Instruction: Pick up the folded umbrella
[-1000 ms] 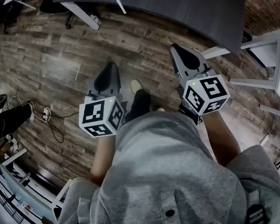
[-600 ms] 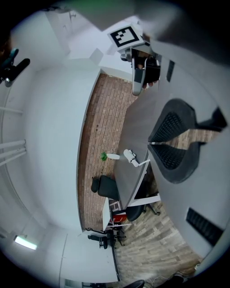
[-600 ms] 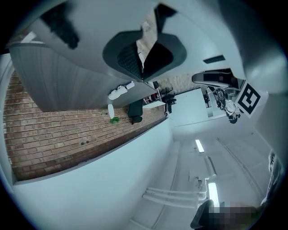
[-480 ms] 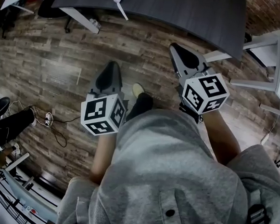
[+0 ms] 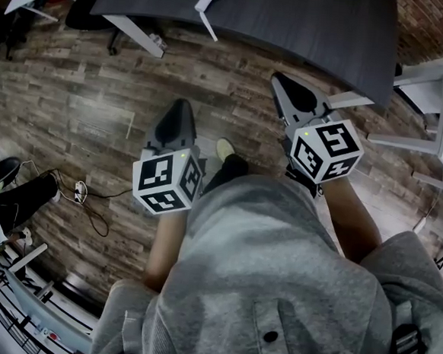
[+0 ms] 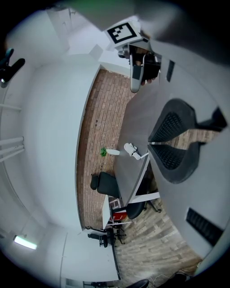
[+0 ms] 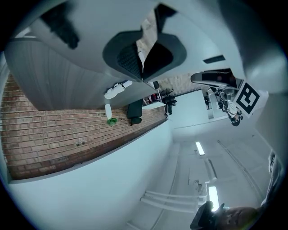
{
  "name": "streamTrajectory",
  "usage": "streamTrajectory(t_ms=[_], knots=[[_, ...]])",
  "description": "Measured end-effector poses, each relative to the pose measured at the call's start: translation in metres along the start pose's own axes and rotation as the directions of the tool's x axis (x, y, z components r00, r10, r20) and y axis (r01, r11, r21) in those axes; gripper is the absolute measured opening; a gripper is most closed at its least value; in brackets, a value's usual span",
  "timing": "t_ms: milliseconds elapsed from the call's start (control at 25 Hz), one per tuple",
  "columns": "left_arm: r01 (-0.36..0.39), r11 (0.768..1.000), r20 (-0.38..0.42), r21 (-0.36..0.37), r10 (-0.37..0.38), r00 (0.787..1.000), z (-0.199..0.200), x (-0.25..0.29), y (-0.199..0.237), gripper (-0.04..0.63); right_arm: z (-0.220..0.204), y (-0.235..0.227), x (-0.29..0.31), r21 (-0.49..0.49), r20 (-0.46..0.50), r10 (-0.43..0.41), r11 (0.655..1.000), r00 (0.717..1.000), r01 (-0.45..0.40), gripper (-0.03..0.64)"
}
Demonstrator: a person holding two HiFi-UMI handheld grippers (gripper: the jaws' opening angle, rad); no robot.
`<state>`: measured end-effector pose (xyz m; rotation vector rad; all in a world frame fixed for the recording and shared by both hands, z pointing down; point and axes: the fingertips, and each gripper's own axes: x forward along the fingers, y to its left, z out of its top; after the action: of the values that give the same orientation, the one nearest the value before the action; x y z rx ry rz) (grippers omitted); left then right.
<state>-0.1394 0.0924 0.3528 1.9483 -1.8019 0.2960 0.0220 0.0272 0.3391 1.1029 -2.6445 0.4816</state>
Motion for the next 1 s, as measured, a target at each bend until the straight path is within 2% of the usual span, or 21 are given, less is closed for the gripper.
streamTrajectory(t_ms=[440, 1000], knots=[[0.048, 0.999, 0.016, -0.015, -0.048, 0.999, 0.009, 0.009, 0.029, 0.026, 0.008, 0.021, 0.026, -0.037, -0.004, -0.021, 0.999, 1.000, 0.021, 0.025], [0.091, 0.996, 0.017, -0.015, -0.091, 0.996, 0.019, 0.021, 0.041, 0.027, 0.019, 0.022, 0.037, -0.037, 0.013, -0.067, 0.997, 0.998, 0.067, 0.025]])
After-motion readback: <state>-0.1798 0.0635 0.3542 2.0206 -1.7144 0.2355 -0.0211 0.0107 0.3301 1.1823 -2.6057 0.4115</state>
